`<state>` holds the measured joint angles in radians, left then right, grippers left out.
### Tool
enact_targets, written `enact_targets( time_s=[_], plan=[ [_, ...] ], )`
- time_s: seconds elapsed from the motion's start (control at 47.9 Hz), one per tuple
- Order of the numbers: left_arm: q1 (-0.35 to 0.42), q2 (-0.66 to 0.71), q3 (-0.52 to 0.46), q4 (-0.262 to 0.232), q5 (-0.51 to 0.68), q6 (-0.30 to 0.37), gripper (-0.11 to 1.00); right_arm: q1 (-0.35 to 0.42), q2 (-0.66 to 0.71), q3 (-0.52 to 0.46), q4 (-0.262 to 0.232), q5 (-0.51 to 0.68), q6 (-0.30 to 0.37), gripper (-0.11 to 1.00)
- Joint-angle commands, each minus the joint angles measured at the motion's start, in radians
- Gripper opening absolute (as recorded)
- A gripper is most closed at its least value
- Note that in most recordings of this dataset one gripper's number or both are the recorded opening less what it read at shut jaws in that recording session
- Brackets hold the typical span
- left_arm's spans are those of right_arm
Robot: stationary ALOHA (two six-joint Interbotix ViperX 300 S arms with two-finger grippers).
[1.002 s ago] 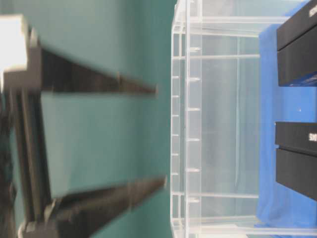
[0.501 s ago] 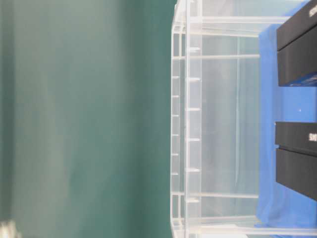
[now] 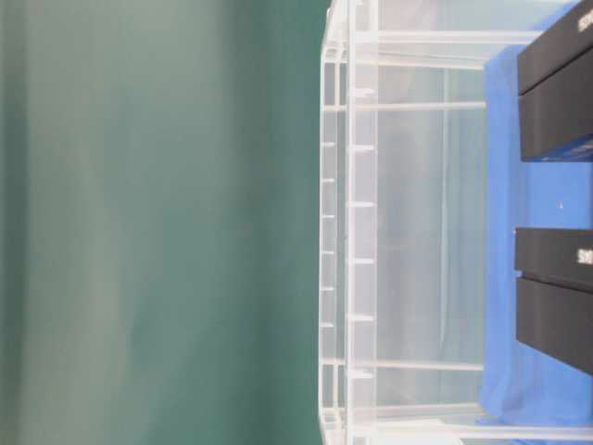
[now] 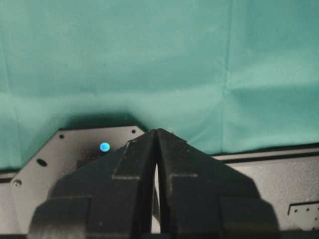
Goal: Take the box out of the case with the left arm.
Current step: 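Open the left gripper, release the box, and withdraw left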
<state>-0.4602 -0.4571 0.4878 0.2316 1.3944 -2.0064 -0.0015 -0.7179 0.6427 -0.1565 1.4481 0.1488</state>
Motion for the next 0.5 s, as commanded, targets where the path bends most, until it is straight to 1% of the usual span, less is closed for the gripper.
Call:
enact_targets(
  time_s=[0.0, 0.146, 0.334, 0.48],
  plan=[
    [-0.006, -0.037, 0.005, 0.005, -0.002, 0.000, 0.80, -0.002, -0.002, -0.009, 0.002, 0.000, 0.000, 0.02],
    [-0.006, -0.057, 0.018, 0.005, -0.003, 0.000, 0.80, 0.000, -0.002, -0.009, 0.002, -0.002, 0.000, 0.02],
    [-0.005, -0.038, 0.006, 0.005, -0.002, -0.002, 0.80, -0.002, -0.002, -0.009, 0.002, -0.002, 0.000, 0.02],
    [0.012, -0.031, 0.002, 0.014, 0.003, -0.002, 0.80, -0.002, -0.002, -0.009, 0.002, 0.000, 0.000, 0.02]
  ],
)
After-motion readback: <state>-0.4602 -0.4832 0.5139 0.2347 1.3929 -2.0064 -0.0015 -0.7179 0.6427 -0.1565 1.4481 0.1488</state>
